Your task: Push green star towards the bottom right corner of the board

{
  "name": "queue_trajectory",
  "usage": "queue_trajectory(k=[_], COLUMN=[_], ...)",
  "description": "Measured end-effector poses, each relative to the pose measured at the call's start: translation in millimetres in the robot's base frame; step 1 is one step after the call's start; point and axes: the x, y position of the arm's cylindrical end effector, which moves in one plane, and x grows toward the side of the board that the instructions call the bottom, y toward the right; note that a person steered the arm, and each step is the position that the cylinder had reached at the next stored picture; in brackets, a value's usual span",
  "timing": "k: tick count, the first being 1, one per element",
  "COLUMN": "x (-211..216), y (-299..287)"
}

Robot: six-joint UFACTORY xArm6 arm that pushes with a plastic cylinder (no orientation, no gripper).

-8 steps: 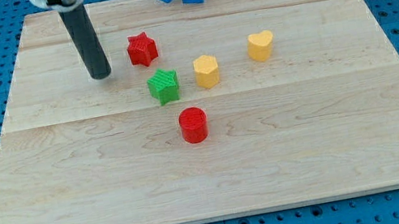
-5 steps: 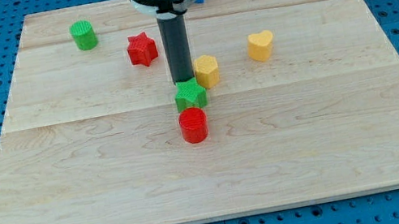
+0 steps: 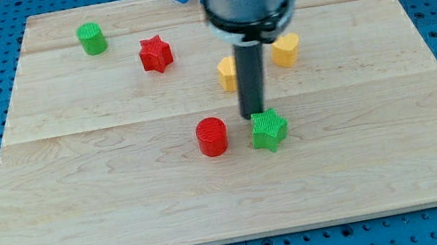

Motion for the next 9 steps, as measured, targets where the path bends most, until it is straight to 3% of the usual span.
queue_trajectory(k=[1,2,4,5,6,8,9], x=[14,24,34,50,57,38,55], y=[10,75,32,57,121,70,75])
